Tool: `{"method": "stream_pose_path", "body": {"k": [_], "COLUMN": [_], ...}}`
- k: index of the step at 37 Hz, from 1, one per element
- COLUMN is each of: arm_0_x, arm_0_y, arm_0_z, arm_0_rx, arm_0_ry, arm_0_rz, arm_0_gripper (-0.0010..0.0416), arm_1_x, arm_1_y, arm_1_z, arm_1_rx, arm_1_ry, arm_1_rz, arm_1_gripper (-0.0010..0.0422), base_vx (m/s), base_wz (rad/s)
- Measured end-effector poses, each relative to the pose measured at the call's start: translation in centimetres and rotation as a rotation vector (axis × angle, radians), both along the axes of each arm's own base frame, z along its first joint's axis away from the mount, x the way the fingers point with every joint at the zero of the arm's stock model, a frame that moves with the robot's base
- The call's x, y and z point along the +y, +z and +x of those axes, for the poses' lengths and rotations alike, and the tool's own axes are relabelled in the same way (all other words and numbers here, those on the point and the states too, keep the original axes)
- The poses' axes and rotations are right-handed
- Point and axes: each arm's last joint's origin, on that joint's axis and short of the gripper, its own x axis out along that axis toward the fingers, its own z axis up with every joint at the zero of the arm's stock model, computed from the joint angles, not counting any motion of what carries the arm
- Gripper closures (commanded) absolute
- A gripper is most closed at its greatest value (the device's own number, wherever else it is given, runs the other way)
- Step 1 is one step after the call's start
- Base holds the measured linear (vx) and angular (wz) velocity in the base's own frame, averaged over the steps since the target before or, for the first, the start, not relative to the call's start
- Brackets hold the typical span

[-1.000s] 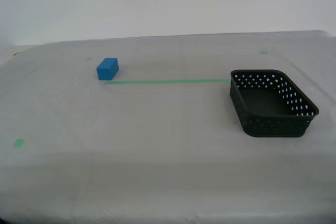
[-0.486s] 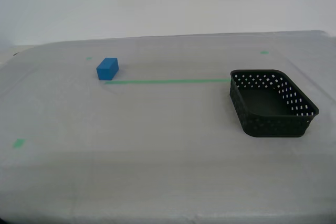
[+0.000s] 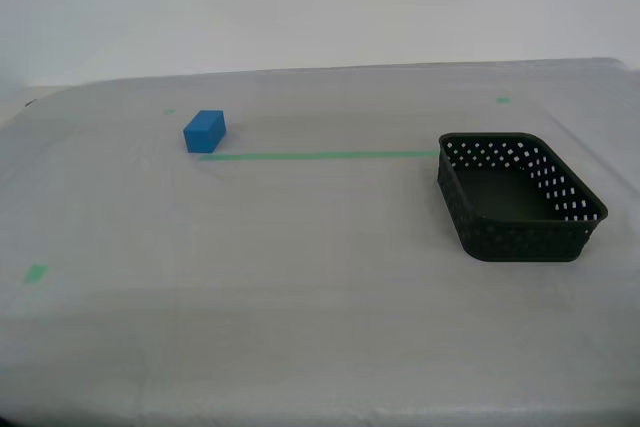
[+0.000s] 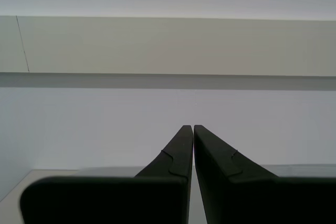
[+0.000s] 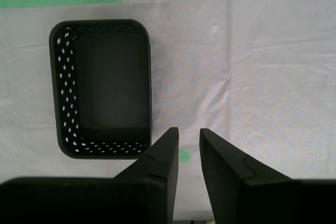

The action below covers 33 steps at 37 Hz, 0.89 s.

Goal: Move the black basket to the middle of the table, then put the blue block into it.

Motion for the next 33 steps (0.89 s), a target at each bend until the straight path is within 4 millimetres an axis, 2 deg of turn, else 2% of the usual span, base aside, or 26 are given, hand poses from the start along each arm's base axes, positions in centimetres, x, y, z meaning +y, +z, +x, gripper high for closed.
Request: {"method": "stream_pose_path", "body": {"k": [10,24,33], "arm_0_x": [1.0,1.9,2.2], "arm_0_y": [0.4,0.5,0.5], "arm_0_z": [0.4,0.4,0.4], "arm_0_rx": [-0.042,-0.047,-0.058], "arm_0_ry": [0.008,0.016,0.020], "arm_0_rz": [0.012,-0.006,-0.015], "arm_0_gripper": [0.0261,0.0117,0.0057], "arm_1_x": [0.0,0.0,0.0], "arm_1_y": [0.0,0.0,0.0], "arm_1_z": [0.0,0.0,0.0], "arm_1_rx": [0.000,0.000,0.000], "arm_1_ry": [0.000,0.000,0.000], "arm_1_rz": [0.000,0.000,0.000], "arm_1_gripper": [0.0412,0.0412,0.0412], "base_vx": [0.000,0.000,0.000], "base_wz": [0.000,0.000,0.000]}}
